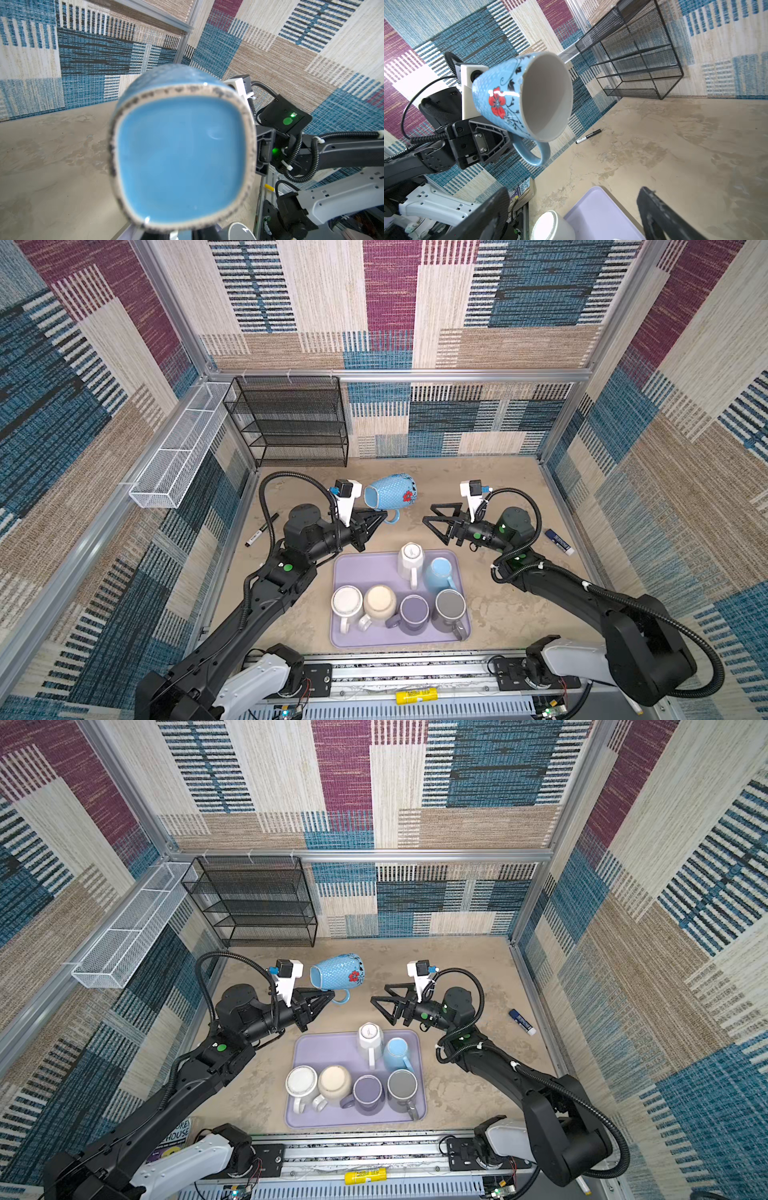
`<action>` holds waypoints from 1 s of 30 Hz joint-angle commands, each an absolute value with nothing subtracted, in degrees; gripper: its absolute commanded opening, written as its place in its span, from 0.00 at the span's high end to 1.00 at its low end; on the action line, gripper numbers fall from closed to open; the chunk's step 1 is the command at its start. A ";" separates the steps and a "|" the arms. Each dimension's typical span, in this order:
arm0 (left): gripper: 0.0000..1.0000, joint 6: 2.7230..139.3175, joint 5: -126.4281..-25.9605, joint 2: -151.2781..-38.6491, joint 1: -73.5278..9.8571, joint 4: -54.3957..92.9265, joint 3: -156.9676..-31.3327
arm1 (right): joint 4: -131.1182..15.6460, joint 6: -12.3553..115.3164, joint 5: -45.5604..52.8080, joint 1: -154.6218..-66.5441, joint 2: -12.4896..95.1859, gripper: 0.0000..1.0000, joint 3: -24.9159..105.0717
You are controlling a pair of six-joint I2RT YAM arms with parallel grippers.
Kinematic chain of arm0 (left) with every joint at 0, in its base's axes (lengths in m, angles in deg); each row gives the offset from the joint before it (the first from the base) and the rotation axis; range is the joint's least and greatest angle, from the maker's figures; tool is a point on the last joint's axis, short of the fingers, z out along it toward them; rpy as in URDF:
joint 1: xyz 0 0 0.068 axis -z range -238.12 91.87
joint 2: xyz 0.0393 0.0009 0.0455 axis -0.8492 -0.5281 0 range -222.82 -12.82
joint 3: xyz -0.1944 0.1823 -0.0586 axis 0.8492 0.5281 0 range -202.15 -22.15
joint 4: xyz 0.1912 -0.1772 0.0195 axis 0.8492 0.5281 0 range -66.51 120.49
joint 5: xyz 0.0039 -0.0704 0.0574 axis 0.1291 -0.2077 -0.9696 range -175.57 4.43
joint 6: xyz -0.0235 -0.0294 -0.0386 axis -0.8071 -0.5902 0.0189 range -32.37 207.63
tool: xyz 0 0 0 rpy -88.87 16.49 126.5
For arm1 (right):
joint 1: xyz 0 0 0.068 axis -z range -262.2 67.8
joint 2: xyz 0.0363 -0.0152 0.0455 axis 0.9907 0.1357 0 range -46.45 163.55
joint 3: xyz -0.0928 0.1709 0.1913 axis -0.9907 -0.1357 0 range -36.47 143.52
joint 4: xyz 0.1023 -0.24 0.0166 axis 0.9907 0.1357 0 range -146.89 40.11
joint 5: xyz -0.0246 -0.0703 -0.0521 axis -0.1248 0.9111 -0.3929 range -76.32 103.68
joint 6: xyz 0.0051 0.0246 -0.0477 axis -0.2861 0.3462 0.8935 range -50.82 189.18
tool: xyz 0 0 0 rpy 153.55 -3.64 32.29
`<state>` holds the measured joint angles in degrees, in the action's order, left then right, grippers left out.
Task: Turn the mug right side up
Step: 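Grasp the blue mug's rim with the right gripper beside the left gripper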
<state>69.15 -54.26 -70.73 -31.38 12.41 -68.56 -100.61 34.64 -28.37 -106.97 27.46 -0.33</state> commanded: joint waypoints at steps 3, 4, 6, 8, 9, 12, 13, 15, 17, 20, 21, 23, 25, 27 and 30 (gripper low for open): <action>1.00 67.71 -46.98 -69.90 -31.32 2.43 -67.69 | -106.35 32.22 -31.06 -109.55 29.45 0.06 1.38; 1.00 67.76 -46.16 -69.74 -31.34 2.48 -67.57 | -106.41 32.47 -31.05 -110.01 29.65 0.06 1.56; 1.00 67.88 -45.24 -69.19 -31.19 2.36 -67.24 | -106.55 33.09 -31.07 -110.71 29.57 0.07 1.58; 1.00 67.46 -44.90 -68.44 -31.18 1.13 -66.37 | -106.63 33.94 -30.68 -111.26 29.40 0.08 1.58; 1.00 67.15 -44.55 -68.24 -31.21 0.09 -65.97 | -106.69 34.26 -30.58 -111.53 29.29 0.08 1.58; 1.00 65.38 -42.71 -67.72 -31.14 -5.31 -63.76 | -108.10 34.38 -31.03 -112.20 29.06 0.08 1.58; 1.00 64.73 -42.04 -67.60 -31.22 -7.81 -62.87 | -108.71 34.38 -31.28 -112.46 28.87 0.08 1.51; 1.00 63.89 -41.52 -67.32 -31.16 -10.17 -62.12 | -109.46 34.38 -31.13 -112.90 28.40 0.08 1.58; 1.00 63.55 -40.79 -67.37 -31.15 -10.87 -62.32 | -110.46 34.29 -31.15 -113.29 27.91 0.11 1.49; 1.00 63.10 -40.04 -67.57 -31.09 -10.97 -62.60 | -112.13 34.29 -31.65 -113.87 27.40 0.17 1.42; 1.00 62.79 -40.01 -67.57 -31.11 -10.97 -62.42 | -112.73 34.29 -32.04 -114.07 27.33 0.19 1.43; 1.00 62.59 -39.62 -67.58 -31.02 -13.34 -62.41 | -113.63 34.29 -32.69 -114.52 27.29 0.22 1.41; 1.00 62.44 -39.18 -67.66 -31.08 -13.48 -62.50 | -114.18 34.20 -33.14 -114.97 27.19 0.24 1.66; 1.00 62.15 -38.46 -67.85 -31.06 -13.96 -62.55 | -115.12 34.05 -33.45 -115.46 27.20 0.27 1.76; 1.00 61.72 -37.43 -68.01 -31.08 -14.92 -62.47 | -116.67 33.46 -33.50 -116.10 27.04 0.31 2.04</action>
<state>62.90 -39.46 -67.98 -31.01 -8.15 -62.22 -112.48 34.13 -32.45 -115.70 27.39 1.24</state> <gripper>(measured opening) 0.132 0.695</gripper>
